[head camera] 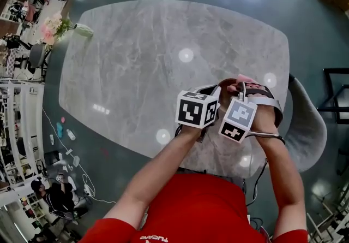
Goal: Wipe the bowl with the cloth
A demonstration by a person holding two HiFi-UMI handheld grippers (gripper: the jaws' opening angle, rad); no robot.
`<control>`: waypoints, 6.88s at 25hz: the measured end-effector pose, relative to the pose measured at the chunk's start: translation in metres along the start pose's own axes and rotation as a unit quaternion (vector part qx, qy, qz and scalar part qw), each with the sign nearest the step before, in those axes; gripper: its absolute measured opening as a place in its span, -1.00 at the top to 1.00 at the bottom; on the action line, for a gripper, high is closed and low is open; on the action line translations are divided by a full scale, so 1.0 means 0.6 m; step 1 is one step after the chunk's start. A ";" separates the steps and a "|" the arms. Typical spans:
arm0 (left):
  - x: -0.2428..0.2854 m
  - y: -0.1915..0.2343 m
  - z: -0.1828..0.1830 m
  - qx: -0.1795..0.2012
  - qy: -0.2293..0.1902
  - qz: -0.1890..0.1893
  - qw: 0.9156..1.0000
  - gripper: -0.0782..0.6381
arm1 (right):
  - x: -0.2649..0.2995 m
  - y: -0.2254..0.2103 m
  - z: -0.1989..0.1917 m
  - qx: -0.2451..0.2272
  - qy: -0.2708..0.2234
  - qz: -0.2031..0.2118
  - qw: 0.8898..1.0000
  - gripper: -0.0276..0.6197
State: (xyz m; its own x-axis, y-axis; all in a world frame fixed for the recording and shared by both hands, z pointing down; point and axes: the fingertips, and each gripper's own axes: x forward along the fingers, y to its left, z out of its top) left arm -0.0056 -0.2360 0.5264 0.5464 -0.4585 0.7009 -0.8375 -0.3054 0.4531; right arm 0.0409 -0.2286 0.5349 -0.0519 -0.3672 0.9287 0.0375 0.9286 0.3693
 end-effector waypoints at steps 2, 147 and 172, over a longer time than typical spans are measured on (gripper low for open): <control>0.000 0.002 0.002 0.003 -0.004 0.001 1.000 0.74 | -0.008 0.020 -0.006 0.003 -0.003 0.048 0.999 0.85; -0.224 -0.105 0.040 0.242 -0.297 0.036 0.923 0.77 | -0.103 0.038 -0.131 0.414 -0.180 -0.148 0.880 0.85; -0.212 -0.114 0.005 0.233 -0.267 -0.006 0.935 0.76 | -0.072 0.046 -0.131 0.503 -0.225 -0.021 0.834 0.29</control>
State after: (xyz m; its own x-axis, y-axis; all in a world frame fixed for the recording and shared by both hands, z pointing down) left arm -0.0176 -0.1593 0.4044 0.5852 -0.7661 0.2657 -0.8057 -0.5864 0.0835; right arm 0.1223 -0.1917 0.5078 -0.4091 -0.5539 0.7251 -0.8190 0.5732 -0.0242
